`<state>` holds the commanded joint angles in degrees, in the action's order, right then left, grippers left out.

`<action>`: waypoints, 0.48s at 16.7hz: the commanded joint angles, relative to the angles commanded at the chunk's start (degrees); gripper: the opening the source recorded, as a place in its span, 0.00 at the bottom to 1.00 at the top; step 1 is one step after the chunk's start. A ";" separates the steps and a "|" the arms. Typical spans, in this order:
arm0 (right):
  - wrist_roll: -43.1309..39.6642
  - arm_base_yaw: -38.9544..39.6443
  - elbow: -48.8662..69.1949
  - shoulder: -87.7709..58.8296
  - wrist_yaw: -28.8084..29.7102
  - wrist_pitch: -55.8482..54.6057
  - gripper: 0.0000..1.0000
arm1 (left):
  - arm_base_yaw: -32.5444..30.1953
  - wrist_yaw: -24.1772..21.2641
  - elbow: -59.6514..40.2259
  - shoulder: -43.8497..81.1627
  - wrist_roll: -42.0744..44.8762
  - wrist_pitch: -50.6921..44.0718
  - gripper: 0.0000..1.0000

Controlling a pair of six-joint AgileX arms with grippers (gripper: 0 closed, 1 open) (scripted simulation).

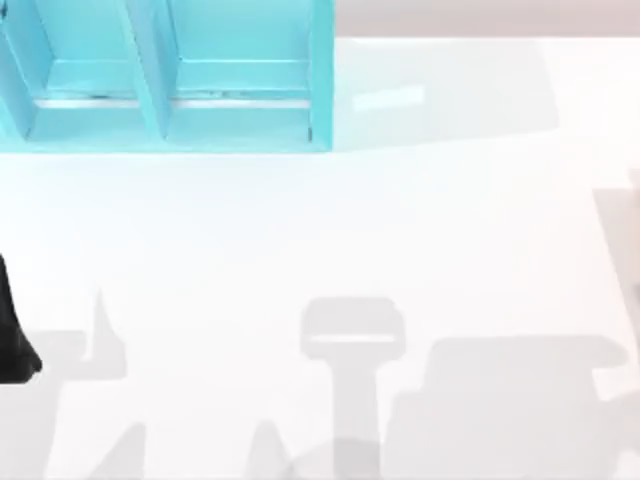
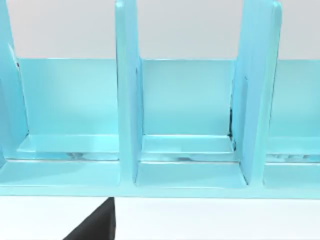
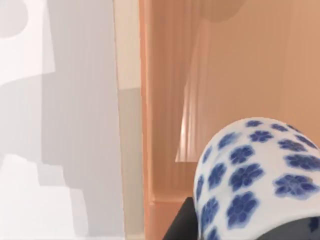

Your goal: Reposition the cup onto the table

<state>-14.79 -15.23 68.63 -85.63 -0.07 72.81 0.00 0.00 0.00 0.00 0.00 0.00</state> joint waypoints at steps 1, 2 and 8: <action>0.00 0.00 0.00 0.00 0.00 0.00 0.00 | 0.00 0.00 0.00 0.00 0.00 0.00 1.00; 0.00 0.00 0.00 0.00 0.00 0.00 0.00 | 0.00 0.00 0.00 0.00 0.00 0.00 1.00; 5.91 5.96 0.76 -1.09 0.21 -0.01 0.00 | 0.00 0.00 0.00 0.00 0.00 0.00 1.00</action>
<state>-8.88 -9.26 69.39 -86.72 0.13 72.80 0.00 0.00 0.00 0.00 0.00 0.00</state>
